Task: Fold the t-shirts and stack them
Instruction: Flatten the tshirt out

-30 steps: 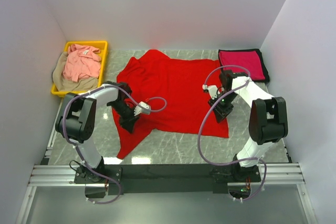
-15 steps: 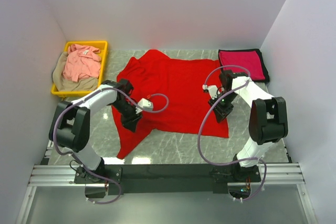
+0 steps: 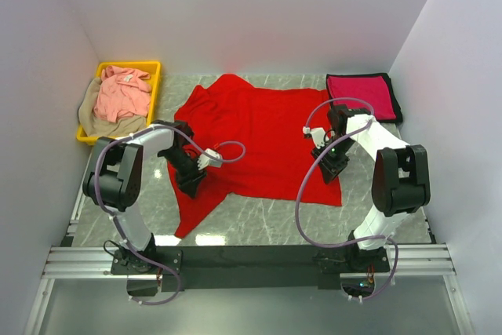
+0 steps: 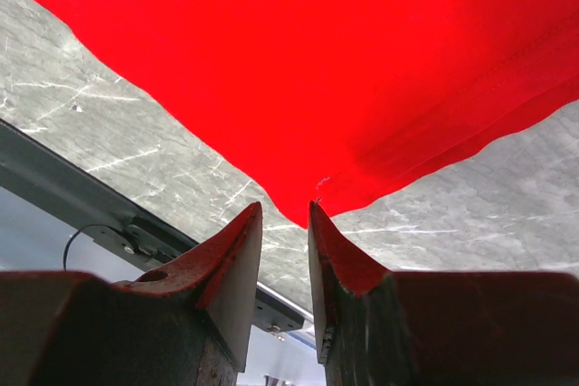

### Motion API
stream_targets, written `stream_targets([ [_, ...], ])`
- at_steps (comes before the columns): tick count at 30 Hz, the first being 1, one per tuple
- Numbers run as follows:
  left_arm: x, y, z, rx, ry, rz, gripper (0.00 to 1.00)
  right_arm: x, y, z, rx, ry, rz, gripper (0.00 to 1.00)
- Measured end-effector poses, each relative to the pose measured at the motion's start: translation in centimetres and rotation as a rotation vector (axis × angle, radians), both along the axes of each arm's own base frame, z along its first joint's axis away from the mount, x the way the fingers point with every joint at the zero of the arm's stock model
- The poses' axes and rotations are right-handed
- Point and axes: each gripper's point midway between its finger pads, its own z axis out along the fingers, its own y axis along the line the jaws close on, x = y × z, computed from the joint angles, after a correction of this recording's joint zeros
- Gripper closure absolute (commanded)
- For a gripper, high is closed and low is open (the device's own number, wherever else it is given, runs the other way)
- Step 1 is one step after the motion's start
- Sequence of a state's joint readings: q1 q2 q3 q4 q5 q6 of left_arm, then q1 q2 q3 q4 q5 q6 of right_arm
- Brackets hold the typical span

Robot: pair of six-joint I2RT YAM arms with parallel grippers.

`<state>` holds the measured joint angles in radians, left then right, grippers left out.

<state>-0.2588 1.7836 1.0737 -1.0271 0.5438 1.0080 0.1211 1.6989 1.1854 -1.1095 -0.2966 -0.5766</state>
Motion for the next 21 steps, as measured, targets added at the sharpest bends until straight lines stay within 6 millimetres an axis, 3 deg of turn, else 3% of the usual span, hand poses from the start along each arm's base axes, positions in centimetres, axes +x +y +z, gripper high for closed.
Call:
stream_targets([
  [3, 0.1, 0.0, -0.2, 0.0, -0.006, -0.004, 0.76, 0.0, 0.0, 0.0, 0.0, 0.001, -0.003, 0.66],
  [11, -0.8, -0.7, -0.3, -0.005, -0.001, -0.049, 0.98, -0.1, 0.0, -0.1, -0.001, 0.004, -0.004, 0.66],
  [21, -2.6, -3.5, 2.1, -0.068, -0.022, -0.134, 0.99, -0.1, 0.0, 0.0, -0.001, 0.005, -0.007, 0.66],
])
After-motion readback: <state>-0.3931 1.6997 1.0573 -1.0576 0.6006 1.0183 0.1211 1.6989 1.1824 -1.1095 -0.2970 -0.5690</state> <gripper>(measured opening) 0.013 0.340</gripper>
